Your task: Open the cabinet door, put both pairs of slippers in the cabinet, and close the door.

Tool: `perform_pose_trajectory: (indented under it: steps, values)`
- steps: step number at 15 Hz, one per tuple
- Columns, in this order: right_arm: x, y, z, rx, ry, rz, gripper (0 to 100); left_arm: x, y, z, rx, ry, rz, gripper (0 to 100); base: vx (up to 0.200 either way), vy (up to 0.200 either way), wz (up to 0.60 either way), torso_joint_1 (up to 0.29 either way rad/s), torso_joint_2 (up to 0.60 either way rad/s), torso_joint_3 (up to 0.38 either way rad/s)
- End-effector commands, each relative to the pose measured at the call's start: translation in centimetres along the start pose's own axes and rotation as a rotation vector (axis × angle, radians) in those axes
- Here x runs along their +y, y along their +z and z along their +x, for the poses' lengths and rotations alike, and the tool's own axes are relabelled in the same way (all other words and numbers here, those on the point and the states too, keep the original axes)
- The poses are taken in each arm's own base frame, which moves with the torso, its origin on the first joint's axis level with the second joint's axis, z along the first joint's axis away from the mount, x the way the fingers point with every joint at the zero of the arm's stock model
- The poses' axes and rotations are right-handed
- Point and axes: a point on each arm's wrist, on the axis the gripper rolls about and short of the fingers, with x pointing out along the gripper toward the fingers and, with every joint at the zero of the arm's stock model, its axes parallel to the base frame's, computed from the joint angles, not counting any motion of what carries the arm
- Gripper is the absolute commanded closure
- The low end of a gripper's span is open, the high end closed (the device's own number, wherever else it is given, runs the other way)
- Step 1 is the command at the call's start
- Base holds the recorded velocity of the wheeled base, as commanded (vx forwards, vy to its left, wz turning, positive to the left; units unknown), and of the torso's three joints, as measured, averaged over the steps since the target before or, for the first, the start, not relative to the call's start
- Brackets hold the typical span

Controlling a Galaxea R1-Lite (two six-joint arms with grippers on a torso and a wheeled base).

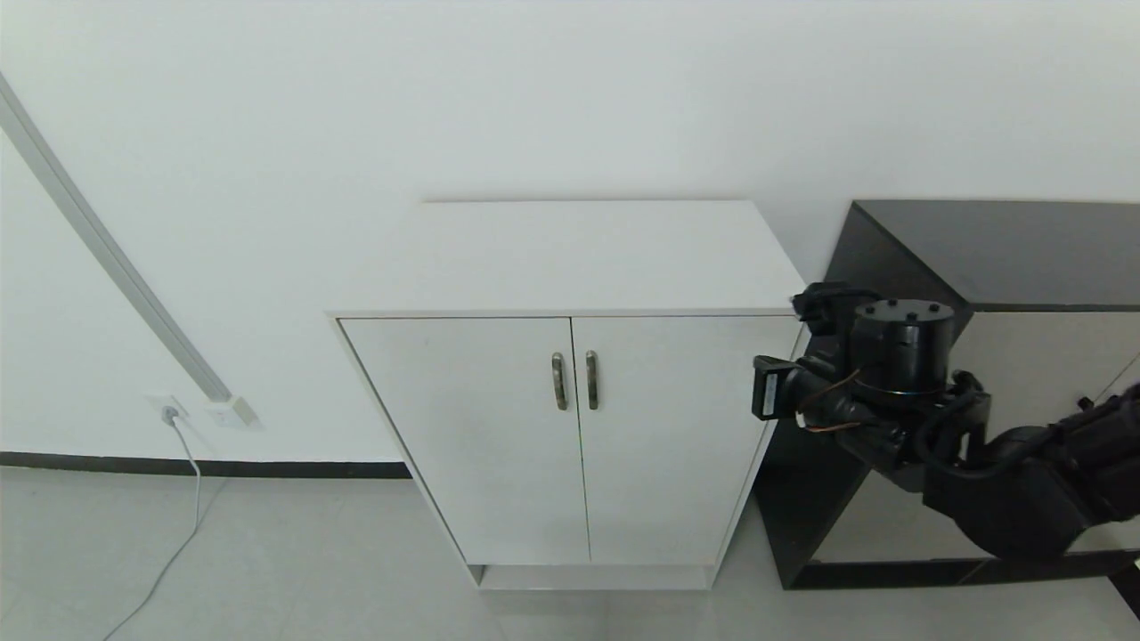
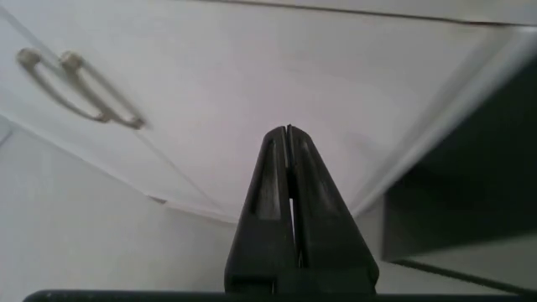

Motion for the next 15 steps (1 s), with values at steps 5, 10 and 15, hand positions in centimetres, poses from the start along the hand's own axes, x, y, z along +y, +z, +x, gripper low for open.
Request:
perform_pose_trajectory:
  steps: [5, 10, 15]
  values:
    - [-9.7, -1.9, -13.0, 0.009, -0.413, 0.028, 100, 0.0, 0.0, 0.0, 0.0, 0.001, 0.001, 100, 0.0, 0.0, 0.0, 0.0, 0.0, 0.0]
    - [-10.4, -6.9, -22.0, 0.03, -0.351, -0.027, 100, 0.0, 0.0, 0.0, 0.0, 0.001, 0.001, 100, 0.0, 0.0, 0.0, 0.0, 0.0, 0.0]
    - [-10.3, -9.0, -27.2, 0.056, -0.193, -0.025, 100, 0.0, 0.0, 0.0, -0.001, 0.0, 0.0, 100, 0.0, 0.0, 0.0, 0.0, 0.0, 0.0]
